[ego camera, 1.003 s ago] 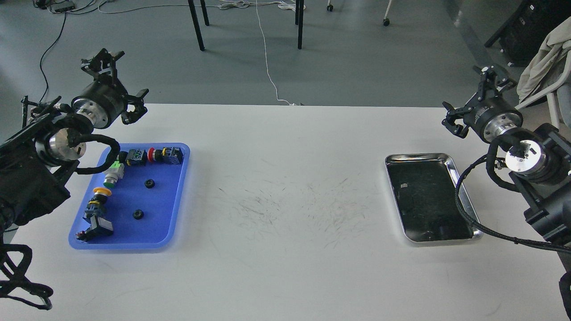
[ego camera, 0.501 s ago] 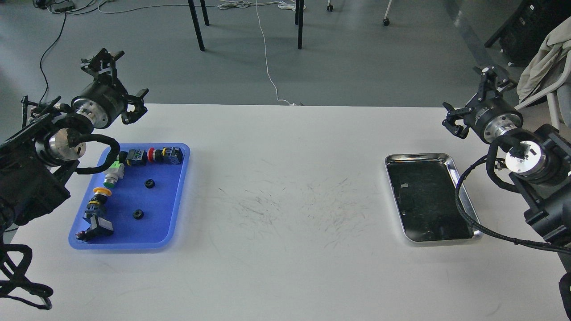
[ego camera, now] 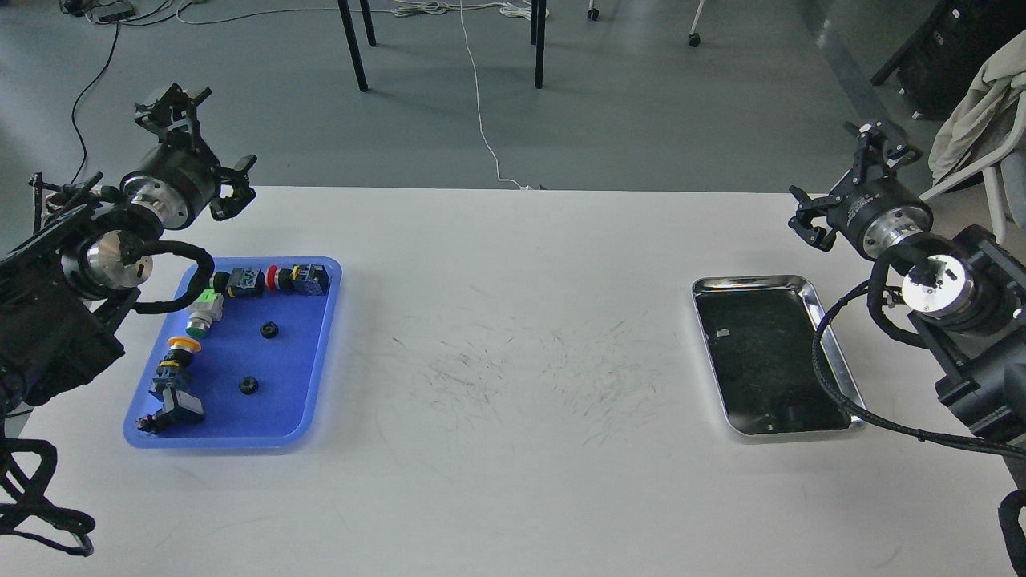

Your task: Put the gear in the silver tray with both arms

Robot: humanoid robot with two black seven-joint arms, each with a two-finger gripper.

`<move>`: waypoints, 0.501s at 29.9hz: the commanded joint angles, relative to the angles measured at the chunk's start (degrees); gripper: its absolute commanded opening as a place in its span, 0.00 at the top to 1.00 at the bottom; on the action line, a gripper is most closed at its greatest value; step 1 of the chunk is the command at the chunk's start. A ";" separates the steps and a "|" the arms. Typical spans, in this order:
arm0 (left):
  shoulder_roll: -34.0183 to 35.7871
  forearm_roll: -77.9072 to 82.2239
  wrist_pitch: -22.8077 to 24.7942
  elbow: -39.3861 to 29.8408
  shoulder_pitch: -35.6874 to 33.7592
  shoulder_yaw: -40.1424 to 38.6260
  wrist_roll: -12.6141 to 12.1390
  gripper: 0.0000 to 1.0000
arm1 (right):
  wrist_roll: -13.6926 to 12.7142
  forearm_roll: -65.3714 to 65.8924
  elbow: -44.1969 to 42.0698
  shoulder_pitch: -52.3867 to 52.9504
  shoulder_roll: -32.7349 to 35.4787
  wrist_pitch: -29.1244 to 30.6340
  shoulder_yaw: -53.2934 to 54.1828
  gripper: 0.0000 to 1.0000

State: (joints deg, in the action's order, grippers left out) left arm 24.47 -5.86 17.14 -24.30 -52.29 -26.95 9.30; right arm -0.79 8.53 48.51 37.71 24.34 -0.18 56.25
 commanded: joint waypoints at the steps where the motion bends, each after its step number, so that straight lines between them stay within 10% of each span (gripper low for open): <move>1: 0.05 0.05 0.00 -0.05 0.35 0.05 -0.07 0.01 | 0.00 0.00 0.00 0.00 -0.08 -0.09 0.00 0.01; 15: -0.21 0.05 -0.09 -0.05 0.18 0.05 -0.15 0.01 | 0.00 0.00 0.09 -0.27 0.01 -0.09 0.17 0.01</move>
State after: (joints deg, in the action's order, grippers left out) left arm 24.01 -5.80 17.05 -24.31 -51.95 -26.90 9.21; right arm -0.79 8.53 48.53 37.47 24.29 -0.27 56.32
